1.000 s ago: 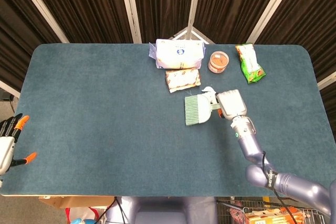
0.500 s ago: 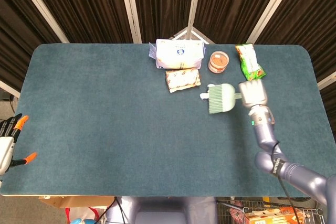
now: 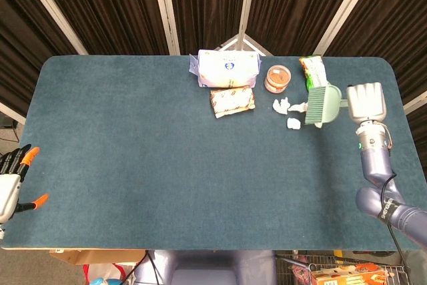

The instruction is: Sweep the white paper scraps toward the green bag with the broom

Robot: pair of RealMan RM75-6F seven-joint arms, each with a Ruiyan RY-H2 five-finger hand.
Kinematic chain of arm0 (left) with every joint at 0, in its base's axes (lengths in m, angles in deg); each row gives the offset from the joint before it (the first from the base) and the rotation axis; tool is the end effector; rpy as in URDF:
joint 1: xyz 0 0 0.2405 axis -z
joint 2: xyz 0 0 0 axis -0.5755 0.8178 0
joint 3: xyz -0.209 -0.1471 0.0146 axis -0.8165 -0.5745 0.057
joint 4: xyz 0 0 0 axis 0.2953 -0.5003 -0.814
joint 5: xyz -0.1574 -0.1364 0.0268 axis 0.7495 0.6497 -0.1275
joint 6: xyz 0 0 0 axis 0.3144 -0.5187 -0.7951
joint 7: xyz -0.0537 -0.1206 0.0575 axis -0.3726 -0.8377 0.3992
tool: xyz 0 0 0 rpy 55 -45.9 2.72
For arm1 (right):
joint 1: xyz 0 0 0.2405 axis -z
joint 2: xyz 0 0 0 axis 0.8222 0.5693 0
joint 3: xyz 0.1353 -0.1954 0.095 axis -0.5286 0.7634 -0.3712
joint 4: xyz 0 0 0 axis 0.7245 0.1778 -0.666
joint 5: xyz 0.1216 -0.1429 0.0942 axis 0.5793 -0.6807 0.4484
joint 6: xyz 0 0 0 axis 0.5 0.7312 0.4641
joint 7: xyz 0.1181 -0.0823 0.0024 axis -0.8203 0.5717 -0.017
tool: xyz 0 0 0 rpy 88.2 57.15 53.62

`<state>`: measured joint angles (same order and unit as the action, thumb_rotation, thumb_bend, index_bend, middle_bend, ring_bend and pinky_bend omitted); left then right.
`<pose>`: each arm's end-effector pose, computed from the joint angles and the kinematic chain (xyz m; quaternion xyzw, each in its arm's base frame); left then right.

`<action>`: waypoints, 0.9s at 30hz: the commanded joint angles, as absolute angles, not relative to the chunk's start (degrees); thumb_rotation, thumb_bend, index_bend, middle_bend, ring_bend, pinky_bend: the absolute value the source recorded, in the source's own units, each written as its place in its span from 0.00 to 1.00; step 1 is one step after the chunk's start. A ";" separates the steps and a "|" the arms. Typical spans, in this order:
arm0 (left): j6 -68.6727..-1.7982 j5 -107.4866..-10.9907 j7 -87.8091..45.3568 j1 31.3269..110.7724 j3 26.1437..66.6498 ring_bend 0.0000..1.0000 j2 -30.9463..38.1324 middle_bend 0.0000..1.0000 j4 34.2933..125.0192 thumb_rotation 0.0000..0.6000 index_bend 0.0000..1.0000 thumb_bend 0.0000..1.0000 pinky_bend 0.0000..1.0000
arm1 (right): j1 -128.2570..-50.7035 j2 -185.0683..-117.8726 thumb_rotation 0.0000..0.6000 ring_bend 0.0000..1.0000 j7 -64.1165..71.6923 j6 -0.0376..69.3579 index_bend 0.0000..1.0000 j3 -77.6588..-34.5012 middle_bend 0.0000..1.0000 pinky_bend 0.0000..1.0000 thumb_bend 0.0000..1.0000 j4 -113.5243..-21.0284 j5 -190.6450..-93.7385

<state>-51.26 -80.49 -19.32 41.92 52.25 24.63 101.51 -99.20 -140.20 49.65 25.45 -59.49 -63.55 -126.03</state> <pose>-0.3138 0.1887 0.1581 -0.6069 -0.4063 -0.3504 0.5864 -0.2452 -0.4331 0.1617 0.6678 -0.2040 0.1524 0.6995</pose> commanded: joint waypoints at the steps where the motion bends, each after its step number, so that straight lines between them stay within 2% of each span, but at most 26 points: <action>1: -51.25 -80.76 -19.17 42.03 52.32 0.00 24.54 0.00 101.58 1.00 0.00 0.00 0.00 | -99.16 -136.73 1.00 1.00 47.78 27.74 0.88 -60.38 1.00 0.97 0.66 -71.45 -129.48; 5: -51.16 -80.89 -19.07 42.13 52.38 0.00 24.46 0.00 101.63 1.00 0.00 0.00 0.00 | -99.96 -136.77 1.00 1.00 48.84 28.08 0.88 -59.74 1.00 0.97 0.66 -75.16 -131.02; 11: -50.98 -80.59 -19.32 42.18 52.31 0.00 24.50 0.00 101.49 1.00 0.00 0.00 0.00 | -101.58 -140.30 1.00 1.00 51.14 27.06 0.88 -58.20 1.00 0.97 0.66 -75.16 -130.58; 27: -49.81 -78.68 -18.95 42.42 52.04 0.00 24.46 0.00 101.37 1.00 0.00 0.00 0.00 | -106.56 -151.88 1.00 1.00 51.36 18.24 0.88 -55.79 1.00 0.97 0.66 -56.63 -127.52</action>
